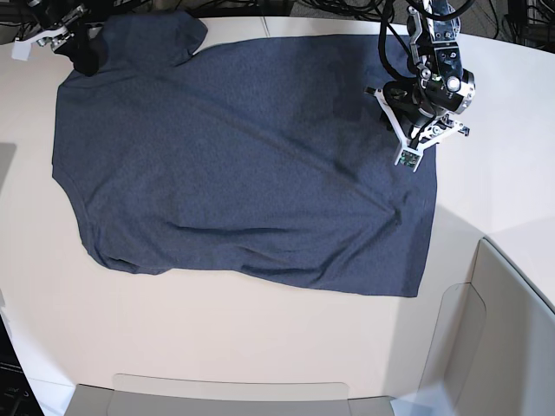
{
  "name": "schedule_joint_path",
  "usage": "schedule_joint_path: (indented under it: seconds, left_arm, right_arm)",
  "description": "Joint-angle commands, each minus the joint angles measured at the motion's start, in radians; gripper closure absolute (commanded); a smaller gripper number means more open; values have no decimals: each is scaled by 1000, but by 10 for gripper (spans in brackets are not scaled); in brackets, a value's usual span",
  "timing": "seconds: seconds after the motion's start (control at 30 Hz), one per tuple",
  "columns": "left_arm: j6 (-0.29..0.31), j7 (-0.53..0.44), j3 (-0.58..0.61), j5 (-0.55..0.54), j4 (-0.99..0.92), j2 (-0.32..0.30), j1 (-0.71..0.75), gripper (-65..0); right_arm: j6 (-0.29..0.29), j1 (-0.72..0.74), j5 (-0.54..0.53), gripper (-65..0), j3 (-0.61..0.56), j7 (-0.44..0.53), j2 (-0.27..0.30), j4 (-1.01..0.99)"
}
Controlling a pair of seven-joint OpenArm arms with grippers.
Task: Layout the t-shirt on the table in an organized manner, then fold the t-shirt properly
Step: 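Pull the grasped shirt corners outward with both grippers to stretch it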
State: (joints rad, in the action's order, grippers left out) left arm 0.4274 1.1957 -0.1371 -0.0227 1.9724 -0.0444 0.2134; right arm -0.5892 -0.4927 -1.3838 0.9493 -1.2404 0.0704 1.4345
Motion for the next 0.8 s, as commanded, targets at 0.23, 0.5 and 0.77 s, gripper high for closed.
schedule_joint_path:
  seconds: [0.23, 0.5, 0.77]
  left_arm:
    - [-2, -15, 1, -3, 20, -2, -4, -204]
    - [-2, -14, -11, -3, 117, 25, 47, -204]
    - [-2, -1, -278, -259, 121, 62, 102, -204]
  right_arm:
    - [42, -14, 272, -332, -16, -89, -27, -10]
    - [42, -7, 275, 0, -66, -89, -21, -13]
    - [42, -5, 275, 0, -111, -88, -8, -13]
